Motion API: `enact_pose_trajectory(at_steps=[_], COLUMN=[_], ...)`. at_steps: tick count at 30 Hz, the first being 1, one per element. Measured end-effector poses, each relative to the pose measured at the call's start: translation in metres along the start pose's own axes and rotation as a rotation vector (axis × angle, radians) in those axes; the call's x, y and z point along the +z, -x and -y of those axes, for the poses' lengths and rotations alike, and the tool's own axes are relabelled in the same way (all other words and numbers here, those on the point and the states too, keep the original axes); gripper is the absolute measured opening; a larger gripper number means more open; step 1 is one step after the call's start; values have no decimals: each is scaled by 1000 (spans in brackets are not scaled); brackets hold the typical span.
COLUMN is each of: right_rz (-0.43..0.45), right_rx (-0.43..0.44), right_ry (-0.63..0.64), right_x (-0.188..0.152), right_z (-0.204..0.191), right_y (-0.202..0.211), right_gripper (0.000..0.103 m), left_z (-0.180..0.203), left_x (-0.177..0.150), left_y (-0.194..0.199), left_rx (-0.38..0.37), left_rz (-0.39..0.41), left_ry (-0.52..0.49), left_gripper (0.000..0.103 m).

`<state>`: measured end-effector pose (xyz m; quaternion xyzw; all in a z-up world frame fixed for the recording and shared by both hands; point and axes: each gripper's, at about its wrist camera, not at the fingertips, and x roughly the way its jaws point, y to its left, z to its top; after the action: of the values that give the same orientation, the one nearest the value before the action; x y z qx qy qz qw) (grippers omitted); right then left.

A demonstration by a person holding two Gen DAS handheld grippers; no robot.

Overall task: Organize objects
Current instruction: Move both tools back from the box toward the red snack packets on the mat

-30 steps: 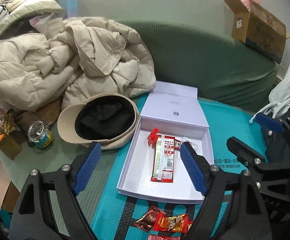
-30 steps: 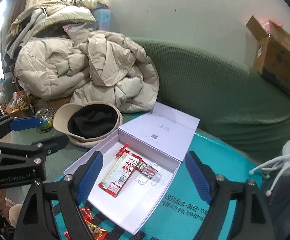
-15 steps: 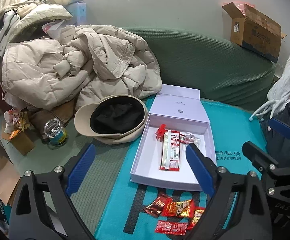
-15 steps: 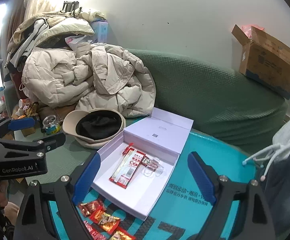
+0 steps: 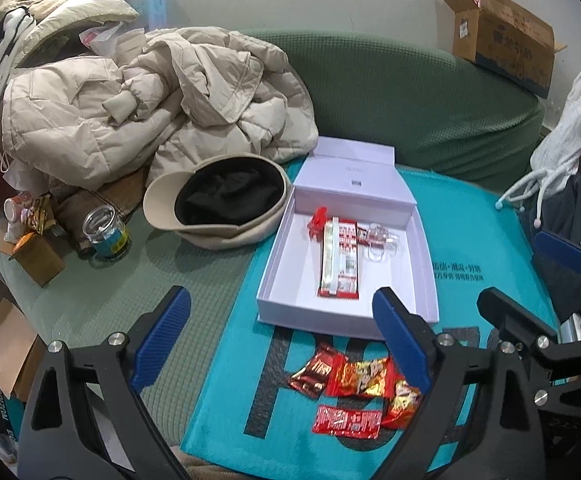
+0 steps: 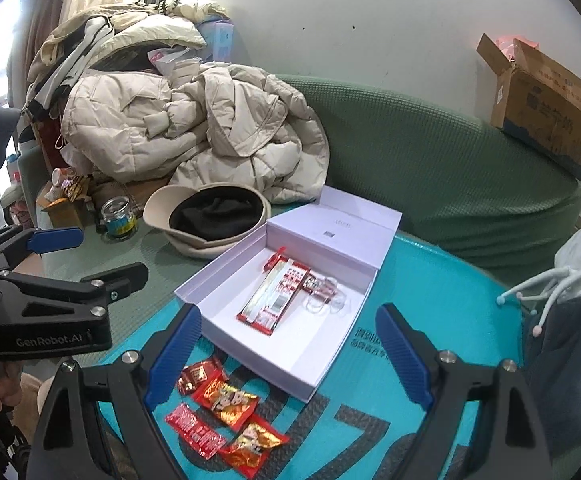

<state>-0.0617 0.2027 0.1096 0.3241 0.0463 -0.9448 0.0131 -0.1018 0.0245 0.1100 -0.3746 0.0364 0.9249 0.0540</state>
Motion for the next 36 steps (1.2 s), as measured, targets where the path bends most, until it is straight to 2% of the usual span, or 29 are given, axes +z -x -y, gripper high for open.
enact_pose_trajectory(at_steps=[16,29,36], right_rz=[-88,-204,-261], right_rx=[59,140,154], right_ry=[15,2,-12], right_x=[-42,-89,-109], right_z=[-10,-13,-12], right_y=[-19,-36,-50], right_gripper=[90,90,90], left_z=[2,6,10], left_x=[-49,-88,-108], left_y=[-28,-52,-67], left_rx=[-38,-64,-66], left_rz=[-131,-263,-329], left_ry=[25,32,40], left_gripper=[92,92,92])
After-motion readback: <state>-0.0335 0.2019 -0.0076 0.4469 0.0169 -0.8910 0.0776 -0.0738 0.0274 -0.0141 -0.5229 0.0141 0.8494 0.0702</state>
